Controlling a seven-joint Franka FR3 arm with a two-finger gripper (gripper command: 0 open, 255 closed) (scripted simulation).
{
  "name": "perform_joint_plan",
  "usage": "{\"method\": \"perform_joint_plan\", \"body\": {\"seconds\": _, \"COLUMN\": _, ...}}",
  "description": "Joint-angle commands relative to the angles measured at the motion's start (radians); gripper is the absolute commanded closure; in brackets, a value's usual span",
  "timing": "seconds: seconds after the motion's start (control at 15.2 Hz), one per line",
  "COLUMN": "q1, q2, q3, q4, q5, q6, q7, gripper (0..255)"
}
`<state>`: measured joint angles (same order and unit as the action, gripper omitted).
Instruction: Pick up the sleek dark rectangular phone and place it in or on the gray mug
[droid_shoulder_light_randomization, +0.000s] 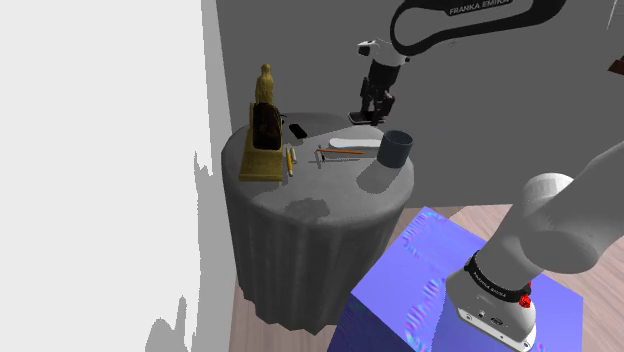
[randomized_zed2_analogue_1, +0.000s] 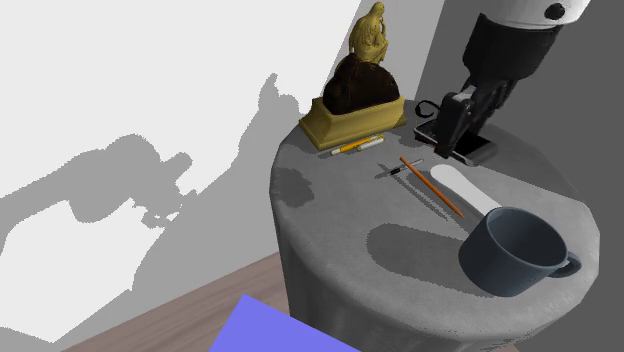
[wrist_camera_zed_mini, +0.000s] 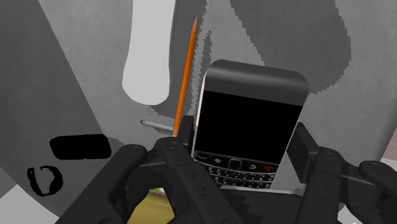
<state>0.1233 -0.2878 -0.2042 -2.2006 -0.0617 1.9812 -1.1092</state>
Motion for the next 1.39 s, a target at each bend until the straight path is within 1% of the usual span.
{"method": "perform_joint_plan", "body": {"seconds": 0.0, "q1": -0.021, "q2": -0.023, "q3": -0.03, "q4": -0.012, "q5": -0.011, "q6": -0.009, "q7": -0.047, "gripper": 255}}
{"method": "perform_joint_plan", "body": {"seconds": 0.33, "q1": -0.072, "q2": -0.077, "q3": -0.106, "q4": -0.05, "q5": -0.043, "q6": -0.019, "q7": -0.156, "gripper": 255}}
{"method": "perform_joint_plan", "body": {"seconds": 0.66, "q1": -0.125, "q2": -0.106, "q3": -0.19, "q4": -0.059, "q5": -0.076, "q6": -0.031, "q7": -0.275, "gripper": 255}}
{"method": "perform_joint_plan", "body": {"seconds": 1.32, "q1": -0.126, "q2": -0.073, "q3": -0.209, "q4": -0.167, "q5": -0.078, "q6": 0.109, "q7": -0.281, "gripper": 255}}
